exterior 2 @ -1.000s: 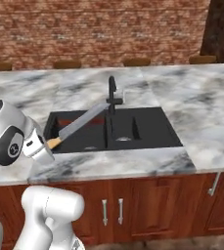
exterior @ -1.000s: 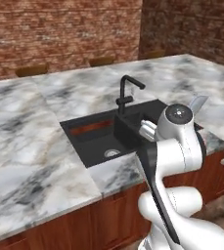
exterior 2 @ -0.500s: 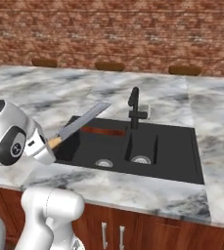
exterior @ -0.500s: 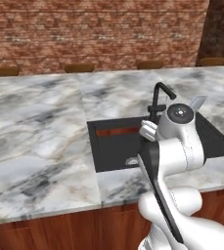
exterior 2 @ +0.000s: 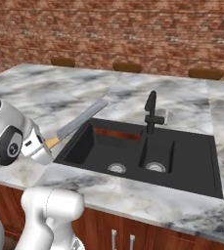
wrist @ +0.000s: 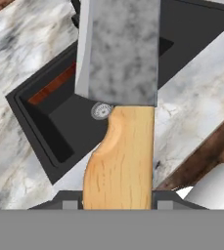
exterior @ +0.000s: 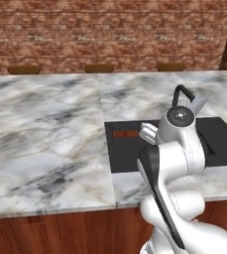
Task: Move the cutting board and knife to the sink. Then move spray from the cabinet to the counter.
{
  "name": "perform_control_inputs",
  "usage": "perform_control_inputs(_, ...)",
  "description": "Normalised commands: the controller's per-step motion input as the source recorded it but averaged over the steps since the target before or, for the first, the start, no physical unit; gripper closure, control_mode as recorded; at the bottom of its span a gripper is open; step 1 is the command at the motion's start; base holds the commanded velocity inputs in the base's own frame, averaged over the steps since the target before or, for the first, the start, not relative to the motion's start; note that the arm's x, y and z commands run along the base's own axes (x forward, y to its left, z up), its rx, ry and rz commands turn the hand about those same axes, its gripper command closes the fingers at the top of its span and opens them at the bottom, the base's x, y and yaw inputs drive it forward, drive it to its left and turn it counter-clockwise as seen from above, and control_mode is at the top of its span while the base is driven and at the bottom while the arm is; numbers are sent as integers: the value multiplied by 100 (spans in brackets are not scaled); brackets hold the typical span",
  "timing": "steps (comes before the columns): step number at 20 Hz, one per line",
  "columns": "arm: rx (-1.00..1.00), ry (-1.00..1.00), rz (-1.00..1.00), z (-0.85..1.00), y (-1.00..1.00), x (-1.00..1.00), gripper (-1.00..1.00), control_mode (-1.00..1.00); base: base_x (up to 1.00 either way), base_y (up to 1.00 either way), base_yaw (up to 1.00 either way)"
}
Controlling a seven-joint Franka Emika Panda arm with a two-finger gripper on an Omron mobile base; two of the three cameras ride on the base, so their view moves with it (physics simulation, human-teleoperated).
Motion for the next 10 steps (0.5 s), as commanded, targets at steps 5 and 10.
perform_control_inputs(5,0,0,0,0,0,0,100,100,53,20,-4)
perform_control_inputs(10,0,0,0,0,0,0,100,100,66,40,-12)
